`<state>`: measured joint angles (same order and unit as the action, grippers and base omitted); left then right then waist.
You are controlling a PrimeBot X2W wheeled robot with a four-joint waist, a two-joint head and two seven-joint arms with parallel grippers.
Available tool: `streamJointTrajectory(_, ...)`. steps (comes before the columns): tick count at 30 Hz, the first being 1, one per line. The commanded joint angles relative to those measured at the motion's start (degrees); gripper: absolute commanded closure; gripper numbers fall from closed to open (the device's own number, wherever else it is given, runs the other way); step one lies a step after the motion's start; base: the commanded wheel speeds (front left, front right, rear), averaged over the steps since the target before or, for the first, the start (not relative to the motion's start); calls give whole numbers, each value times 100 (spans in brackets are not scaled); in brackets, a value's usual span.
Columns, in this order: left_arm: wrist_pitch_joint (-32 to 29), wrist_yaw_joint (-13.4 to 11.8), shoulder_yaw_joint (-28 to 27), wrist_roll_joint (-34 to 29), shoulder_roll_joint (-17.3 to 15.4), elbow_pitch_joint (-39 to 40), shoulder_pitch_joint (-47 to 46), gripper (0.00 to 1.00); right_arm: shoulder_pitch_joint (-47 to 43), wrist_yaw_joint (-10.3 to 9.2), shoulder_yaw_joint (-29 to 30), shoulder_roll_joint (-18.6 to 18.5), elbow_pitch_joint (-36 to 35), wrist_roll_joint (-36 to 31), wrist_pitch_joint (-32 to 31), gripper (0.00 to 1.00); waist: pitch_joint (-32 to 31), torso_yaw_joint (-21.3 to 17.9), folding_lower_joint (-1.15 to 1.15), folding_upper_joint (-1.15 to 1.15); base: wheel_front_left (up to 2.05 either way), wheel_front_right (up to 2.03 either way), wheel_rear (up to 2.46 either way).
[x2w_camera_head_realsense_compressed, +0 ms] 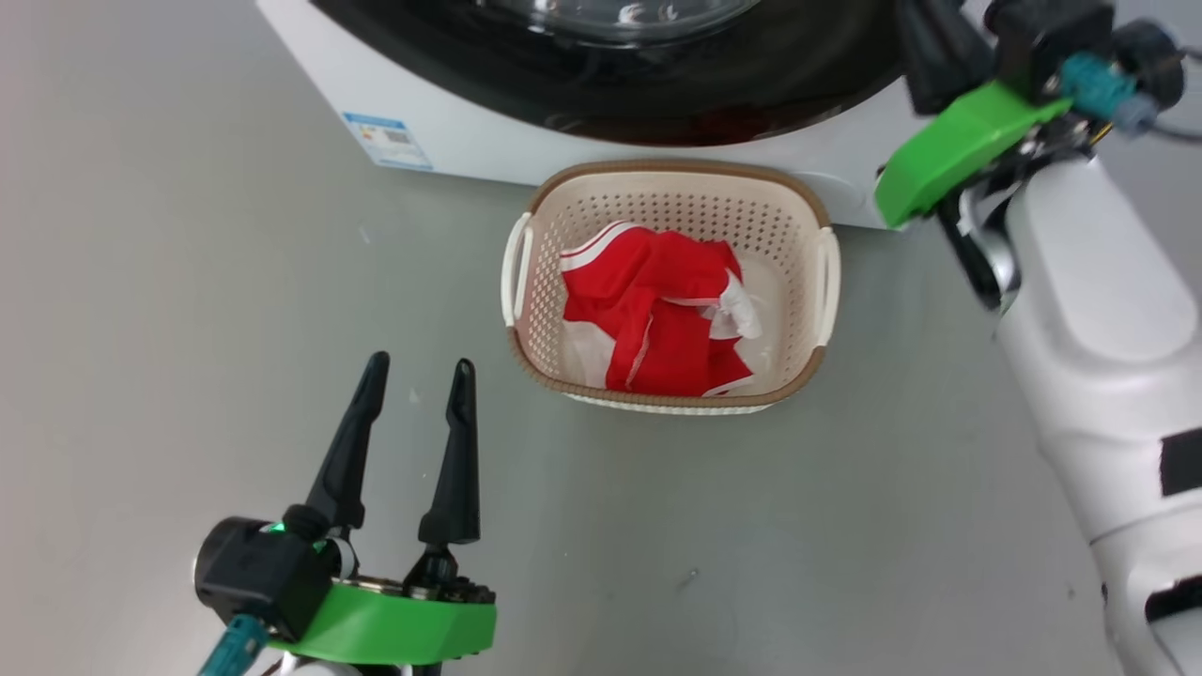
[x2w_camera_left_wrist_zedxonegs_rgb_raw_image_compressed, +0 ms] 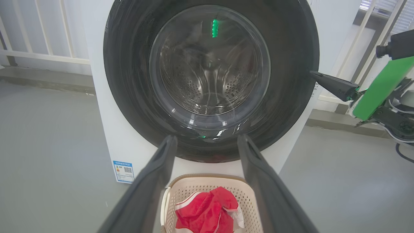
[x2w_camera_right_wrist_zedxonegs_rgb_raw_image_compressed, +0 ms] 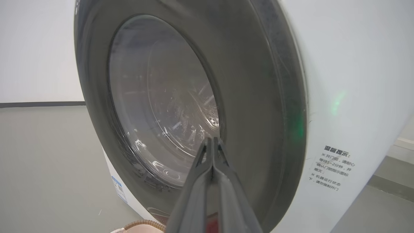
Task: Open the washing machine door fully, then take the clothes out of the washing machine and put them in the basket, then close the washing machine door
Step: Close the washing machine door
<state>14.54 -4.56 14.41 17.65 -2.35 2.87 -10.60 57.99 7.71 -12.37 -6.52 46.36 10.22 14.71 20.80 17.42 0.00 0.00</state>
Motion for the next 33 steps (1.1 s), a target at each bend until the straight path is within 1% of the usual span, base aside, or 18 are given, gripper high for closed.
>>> streamJointTrajectory(1, 46, 8, -249, 10, -53, 137, -43, 0, -194, -22, -149, 181, -256, 89, 29, 0, -215, -224, 0, 0, 0, 0, 0)
streamJointTrajectory(7, 46, 26, -449, -46, -53, 106, 32, 0, -977, -22, -525, 270, -891, 327, 29, 0, -559, -588, 0, 0, 0, 0, 0)
streamJointTrajectory(13, 46, -8, -677, -109, -53, 143, 174, 0, -1756, -22, -611, 306, -1537, 462, 29, 0, -860, -986, 0, 0, 0, 0, 0)
streamJointTrajectory(18, 46, -48, -791, -133, -53, 225, 307, 0, -2338, -22, -500, 327, -2072, 410, 29, 0, -1073, -1286, 0, 0, 0, 0, 0)
streamJointTrajectory(21, 46, -47, -813, -171, -53, 257, 365, 0, -2571, -22, -423, 332, -2273, 357, 29, 0, -1147, -1379, 0, 0, 0, 0, 0)
streamJointTrajectory(27, 46, -63, -917, -253, -53, 301, 574, 0, -3225, -22, -62, 330, -2775, 123, 29, 0, -1375, -1606, 0, 0, 0, 0, 0)
streamJointTrajectory(33, 46, -38, -1037, -325, -53, 299, 792, 0, -3843, -22, 292, 341, -3059, 26, 29, 0, -1650, -1755, 0, 0, 0, 0, 0)
